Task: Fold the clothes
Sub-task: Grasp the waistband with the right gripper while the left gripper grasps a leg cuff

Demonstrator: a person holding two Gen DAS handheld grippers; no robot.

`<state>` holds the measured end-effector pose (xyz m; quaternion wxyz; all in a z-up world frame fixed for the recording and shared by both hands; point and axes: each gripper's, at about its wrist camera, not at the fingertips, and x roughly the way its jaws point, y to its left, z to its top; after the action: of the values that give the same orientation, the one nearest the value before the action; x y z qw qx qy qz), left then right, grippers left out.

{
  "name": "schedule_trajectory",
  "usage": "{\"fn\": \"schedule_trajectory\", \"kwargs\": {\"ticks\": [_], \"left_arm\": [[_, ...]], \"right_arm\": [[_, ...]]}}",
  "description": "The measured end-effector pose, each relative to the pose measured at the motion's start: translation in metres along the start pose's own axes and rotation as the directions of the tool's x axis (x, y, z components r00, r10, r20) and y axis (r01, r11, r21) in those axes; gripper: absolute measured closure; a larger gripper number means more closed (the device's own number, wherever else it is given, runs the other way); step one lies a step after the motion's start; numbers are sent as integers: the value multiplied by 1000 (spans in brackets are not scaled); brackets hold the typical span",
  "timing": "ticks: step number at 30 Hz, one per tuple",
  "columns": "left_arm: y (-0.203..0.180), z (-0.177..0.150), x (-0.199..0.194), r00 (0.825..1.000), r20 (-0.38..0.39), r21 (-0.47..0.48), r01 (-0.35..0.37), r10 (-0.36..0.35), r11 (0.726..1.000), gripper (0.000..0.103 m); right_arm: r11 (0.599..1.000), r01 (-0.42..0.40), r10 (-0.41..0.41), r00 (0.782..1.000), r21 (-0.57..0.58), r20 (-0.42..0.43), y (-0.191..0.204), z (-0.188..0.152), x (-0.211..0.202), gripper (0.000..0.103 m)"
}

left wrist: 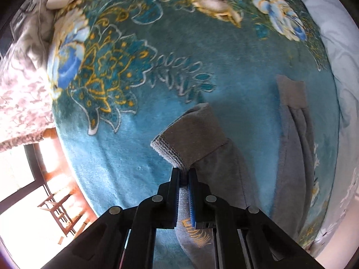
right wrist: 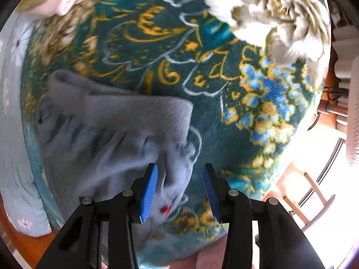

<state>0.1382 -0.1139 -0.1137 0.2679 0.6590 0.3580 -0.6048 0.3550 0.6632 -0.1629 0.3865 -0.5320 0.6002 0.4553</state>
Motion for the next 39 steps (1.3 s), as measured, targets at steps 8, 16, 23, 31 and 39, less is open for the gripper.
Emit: {"fn": "schedule_trajectory", "kwargs": {"ticks": [8,16,23,31,39], "left_arm": [[-19,-8,-16,1000,10,28,12,-13,1000,95],[-34,13,-41,995,5,-6,97,-97,995,95],[-26,31,-74,994,-11,-113,106,-108,988,96],[-134,95,-46,991,-118,-157,45,-64,987,96],[-227,136,-3,986,-163,-81,18,-31,997,96]], "right_arm": [[996,-62,61,998,70,20,2,3,17,79],[990,-128,125,990,51,67,31,-11,-27,96],[980,-199,198,977,-2,84,62,-18,-102,97],[983,-156,160,986,-94,43,184,8,-98,97],[995,-87,89,996,-42,28,248,42,-66,97]]}}
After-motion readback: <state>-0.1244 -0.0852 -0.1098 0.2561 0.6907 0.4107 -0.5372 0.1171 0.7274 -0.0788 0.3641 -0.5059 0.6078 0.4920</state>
